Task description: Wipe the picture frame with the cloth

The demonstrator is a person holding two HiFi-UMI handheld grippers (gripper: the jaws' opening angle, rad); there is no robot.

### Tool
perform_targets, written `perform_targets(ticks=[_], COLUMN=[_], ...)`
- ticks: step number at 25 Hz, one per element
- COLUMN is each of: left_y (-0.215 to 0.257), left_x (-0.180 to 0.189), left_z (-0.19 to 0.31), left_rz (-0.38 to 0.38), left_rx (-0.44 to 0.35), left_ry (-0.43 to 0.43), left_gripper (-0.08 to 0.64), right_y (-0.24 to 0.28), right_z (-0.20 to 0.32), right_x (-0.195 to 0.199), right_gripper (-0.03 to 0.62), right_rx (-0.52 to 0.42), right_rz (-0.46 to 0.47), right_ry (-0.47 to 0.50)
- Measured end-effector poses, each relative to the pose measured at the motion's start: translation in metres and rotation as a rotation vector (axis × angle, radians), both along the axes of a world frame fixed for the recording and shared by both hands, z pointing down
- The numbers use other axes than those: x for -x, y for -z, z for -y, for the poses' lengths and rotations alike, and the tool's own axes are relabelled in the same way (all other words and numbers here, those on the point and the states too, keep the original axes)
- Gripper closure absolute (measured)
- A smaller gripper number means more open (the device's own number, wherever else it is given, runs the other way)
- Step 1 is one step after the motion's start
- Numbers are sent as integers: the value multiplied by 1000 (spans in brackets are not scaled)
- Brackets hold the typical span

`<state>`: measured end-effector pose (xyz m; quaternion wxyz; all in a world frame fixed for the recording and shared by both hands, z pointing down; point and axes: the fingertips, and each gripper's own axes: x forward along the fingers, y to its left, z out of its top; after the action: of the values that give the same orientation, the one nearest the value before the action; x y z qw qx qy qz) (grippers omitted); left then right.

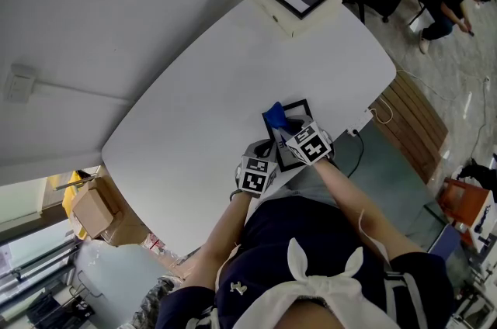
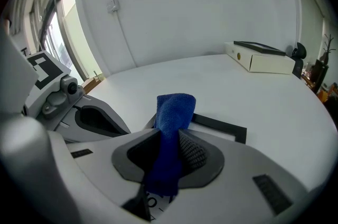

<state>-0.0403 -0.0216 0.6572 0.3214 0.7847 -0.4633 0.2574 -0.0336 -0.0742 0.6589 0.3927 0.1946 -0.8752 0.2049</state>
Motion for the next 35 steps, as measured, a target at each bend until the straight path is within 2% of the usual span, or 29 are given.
perform_targets(ticks=[20,35], left_y=[2,0], left_x=[0,0], left_z=[0,1], left_rz=[-2,-9], left_rx=[-6,-2], left_ry=[-2,-6], left_gripper=[555,555], right_y=[2,1], right_z=[-20,-26], right_x=[20,16], right_gripper=[500,500], right_rx=[45,110], right_rz=[61,76], right_ry=[118,126])
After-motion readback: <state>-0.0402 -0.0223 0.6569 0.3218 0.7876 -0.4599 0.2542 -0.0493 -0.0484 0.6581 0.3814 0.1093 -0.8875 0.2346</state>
